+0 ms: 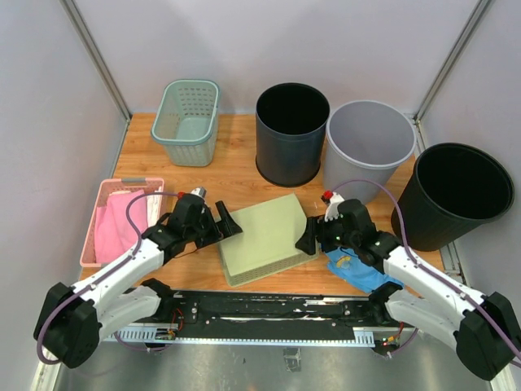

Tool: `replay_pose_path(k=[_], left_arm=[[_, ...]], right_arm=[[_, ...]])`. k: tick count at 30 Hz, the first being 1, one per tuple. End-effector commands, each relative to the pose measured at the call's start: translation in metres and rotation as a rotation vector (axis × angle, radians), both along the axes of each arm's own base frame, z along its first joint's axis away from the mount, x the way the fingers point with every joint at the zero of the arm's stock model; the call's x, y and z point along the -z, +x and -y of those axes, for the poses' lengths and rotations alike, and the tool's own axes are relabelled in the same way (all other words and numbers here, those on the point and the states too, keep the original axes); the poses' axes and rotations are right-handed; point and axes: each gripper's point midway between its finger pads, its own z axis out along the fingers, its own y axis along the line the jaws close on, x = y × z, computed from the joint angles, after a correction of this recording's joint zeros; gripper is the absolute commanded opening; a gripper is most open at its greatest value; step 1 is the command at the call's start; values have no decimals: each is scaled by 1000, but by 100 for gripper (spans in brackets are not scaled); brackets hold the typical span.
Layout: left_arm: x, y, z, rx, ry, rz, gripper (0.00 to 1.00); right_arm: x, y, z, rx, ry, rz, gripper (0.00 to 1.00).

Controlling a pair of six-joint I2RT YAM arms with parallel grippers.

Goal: Turn the large container upside down

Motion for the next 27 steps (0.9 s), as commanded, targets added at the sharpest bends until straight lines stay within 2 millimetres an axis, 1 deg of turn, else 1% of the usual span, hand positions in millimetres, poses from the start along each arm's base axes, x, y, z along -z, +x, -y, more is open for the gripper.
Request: replay_pose_path(k=[1,3,6,7,9,11,12,14,17,18,19,21,24,27], left_arm=[[-23,18,16,61,-37,66,99],[-24,22,13,58,-6,69,99],[-32,30,8,58,47,91,99],[-37,34,5,55,74,104,99],[-48,43,-8,27,156,133,99],[-68,55,-25,-20,249,187,99],[-80,61,-33,-39,290,218,99],[-105,72,-48,-74,376,282,99],[-145,95,-58,-113,456,379,99],[-157,105,-59,-121,481,411,99],[-173,116,-58,-122,502,458,99],[-189,141,-56,-119,565,522,99],[-207,184,-58,-126,677,523,99],[-208,233,-63,-138,766,460,99]], right_arm=[[-3,-42,-19,-84,81,-117,79],[-4,-51,-20,-84,78,-135,78],[-3,-62,-19,-94,70,-162,78],[-4,-64,-17,-95,67,-162,78],[-6,-63,-10,-77,34,-146,78],[-11,-57,6,-20,-47,-121,78],[-12,-54,19,16,-111,-113,79],[-24,-39,41,104,-208,-42,80],[-49,-12,69,255,-293,95,81],[-55,-4,76,310,-306,138,82],[-62,3,81,352,-310,173,83],[-73,13,85,402,-304,222,83],[-86,23,77,420,-257,250,83],[-88,25,67,412,-215,237,82]])
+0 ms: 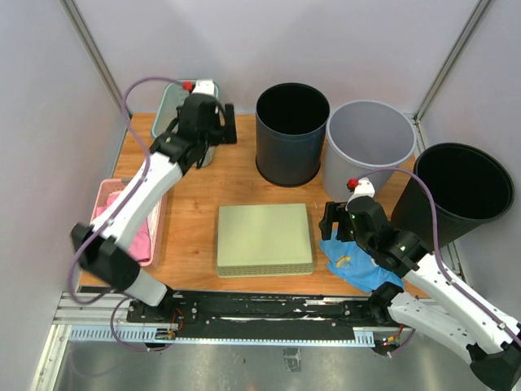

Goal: Turn the large container upside down

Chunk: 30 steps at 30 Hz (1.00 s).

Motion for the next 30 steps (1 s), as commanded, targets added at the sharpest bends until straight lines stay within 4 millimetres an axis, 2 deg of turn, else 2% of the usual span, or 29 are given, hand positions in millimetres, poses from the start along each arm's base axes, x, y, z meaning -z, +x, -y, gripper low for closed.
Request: replay_pose_path(k=[1,4,8,11,14,17,19,22,25,30], left_arm=[[2,66,-23,-83,206,-41,99],[17,106,-14,-72,257,-51,99],[47,146,-23,-67,272,-112,97],[72,162,-32,-68,263,-153,90],[97,169,-33,-30,222,-199,83],[117,171,-33,-7,192,-239,64],[121,171,-31,3,183,-249,45],[111,170,-23,34,146,-232,17],[80,162,-8,101,66,-188,1],[28,135,19,238,-119,-141,0]], right_arm=[[-14,11,-5,36,23,43,82],[-11,8,-10,14,40,20,81],[-8,3,-7,22,44,0,80],[-8,2,-3,37,36,2,80],[-11,4,1,51,18,12,80],[-16,9,2,57,-3,25,80],[-19,12,1,58,-17,30,80],[-21,17,-2,56,-32,24,79],[-19,20,-6,52,-38,12,79],[-15,23,-12,46,-33,-6,78]])
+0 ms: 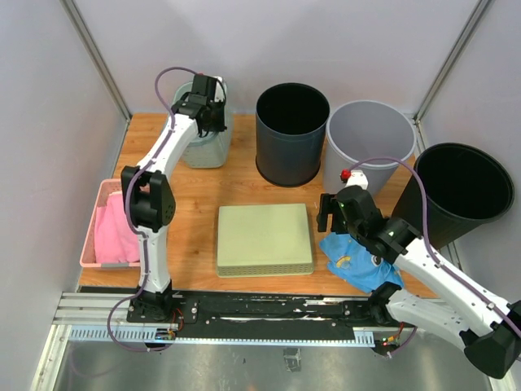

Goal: Turn the large container upside down

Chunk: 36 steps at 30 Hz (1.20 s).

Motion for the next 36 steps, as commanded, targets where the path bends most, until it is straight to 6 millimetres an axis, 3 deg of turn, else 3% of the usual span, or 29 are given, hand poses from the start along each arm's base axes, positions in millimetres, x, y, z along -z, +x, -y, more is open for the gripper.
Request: replay_pose_path(k=[1,8,16,18,20,22,25,27,31,36], left_arm=[[-94,-26,33,145,-268,118,0],[-106,-58,20,218,-743,61,0],[-53,-73,-3,157,-1013,-65,0],[-36,-74,-10,126,-995,-97,16],[-19,-71,-20,79,-919,-119,47],[-7,-68,-32,32,-823,-125,71],[-2,-65,-52,-27,-683,-106,91],[-5,-63,-65,-60,-601,-89,98],[-20,-62,-93,-130,-436,-26,99],[-58,-64,-109,-186,-250,103,99]], right_arm=[[-12,5,-7,-4,12,27,78],[-18,8,-15,-33,23,26,78],[-24,9,-17,-56,13,29,78],[-25,8,-17,-61,8,26,78],[-27,8,-17,-61,7,28,78],[-27,8,-17,-63,9,30,78],[-26,8,-16,-64,6,27,78],[-25,8,-17,-65,4,23,78],[-23,8,-17,-63,2,15,78],[-21,8,-19,-68,4,11,78]])
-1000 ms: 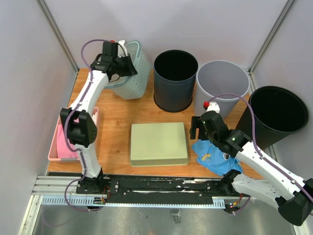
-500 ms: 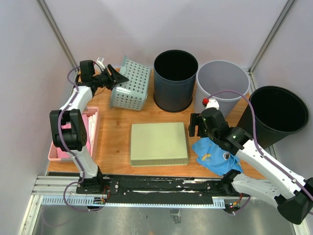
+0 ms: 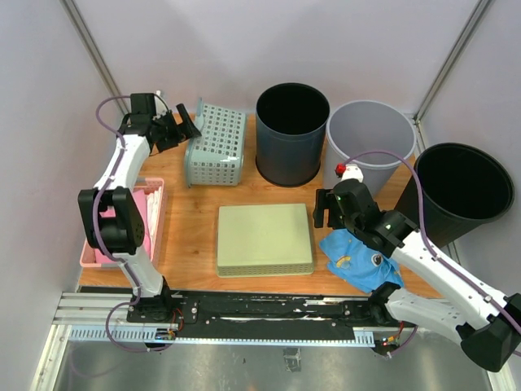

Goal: Turn the large container upside down

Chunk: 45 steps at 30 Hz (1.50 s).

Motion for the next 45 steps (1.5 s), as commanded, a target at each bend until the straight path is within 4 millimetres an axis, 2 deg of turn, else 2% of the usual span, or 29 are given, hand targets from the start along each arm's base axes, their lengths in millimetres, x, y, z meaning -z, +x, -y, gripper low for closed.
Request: replay_pose_path(k=[1,4,6,11,16,22,29,37,41,45], left_arm=[[-52,-4,-22,-90,285,126,99],[-71,0,-10,-111,453,167,99],[-76,6,-1,-107,484,184,99],[-77,30,-1,-146,531,192,98],[-69,49,-1,-147,570,179,92],[-45,56,13,-96,523,138,83],[-22,56,4,-129,565,83,59],[-17,56,7,-122,545,74,23],[-26,56,12,-125,504,90,15],[-41,56,18,-90,317,122,13]], right_arm=[[-12,1,-7,-26,13,18,78],[-10,1,-10,-30,19,15,78],[-8,1,-12,-34,25,10,78],[-5,-2,-14,-43,42,-4,78],[-3,-6,-7,-22,47,5,78],[-1,-8,-3,-3,50,4,78],[0,-8,-4,-7,45,2,78],[2,-9,-4,-9,45,-5,78],[2,-9,-2,-5,46,1,78],[2,-11,1,4,48,5,78]])
